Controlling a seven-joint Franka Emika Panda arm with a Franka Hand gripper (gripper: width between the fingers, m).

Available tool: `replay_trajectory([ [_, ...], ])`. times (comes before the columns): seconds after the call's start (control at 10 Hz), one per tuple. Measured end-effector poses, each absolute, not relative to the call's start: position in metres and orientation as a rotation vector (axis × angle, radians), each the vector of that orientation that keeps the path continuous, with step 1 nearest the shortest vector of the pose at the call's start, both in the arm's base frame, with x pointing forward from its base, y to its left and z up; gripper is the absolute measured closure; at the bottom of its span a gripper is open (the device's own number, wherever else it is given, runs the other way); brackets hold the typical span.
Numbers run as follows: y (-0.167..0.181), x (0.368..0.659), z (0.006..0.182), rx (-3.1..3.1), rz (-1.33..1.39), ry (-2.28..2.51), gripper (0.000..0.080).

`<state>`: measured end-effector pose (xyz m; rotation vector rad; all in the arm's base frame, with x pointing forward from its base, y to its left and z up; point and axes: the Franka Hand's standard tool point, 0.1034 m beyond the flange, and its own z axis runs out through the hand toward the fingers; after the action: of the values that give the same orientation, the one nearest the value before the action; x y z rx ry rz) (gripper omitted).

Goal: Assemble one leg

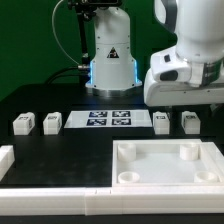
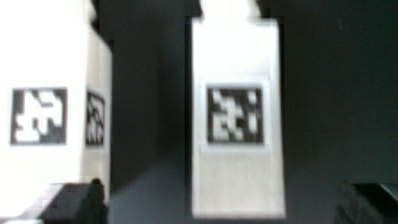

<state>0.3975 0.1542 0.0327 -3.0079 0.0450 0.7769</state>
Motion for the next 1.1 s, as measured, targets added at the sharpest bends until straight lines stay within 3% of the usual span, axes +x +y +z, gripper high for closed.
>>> replay_trajectory([
  [0.4,0.169,0.397,0.027,-2.876,1.263,0.038,0.0151],
  [0.9,0.171,0.402,0.019,-2.882,1.235,0.046,0.0151],
  [1.0,0.171,0.402,0.019,-2.882,1.235,0.046,0.0283],
  [1.1,0.171,0.402,0.019,-2.882,1.235,0.046,0.0283],
])
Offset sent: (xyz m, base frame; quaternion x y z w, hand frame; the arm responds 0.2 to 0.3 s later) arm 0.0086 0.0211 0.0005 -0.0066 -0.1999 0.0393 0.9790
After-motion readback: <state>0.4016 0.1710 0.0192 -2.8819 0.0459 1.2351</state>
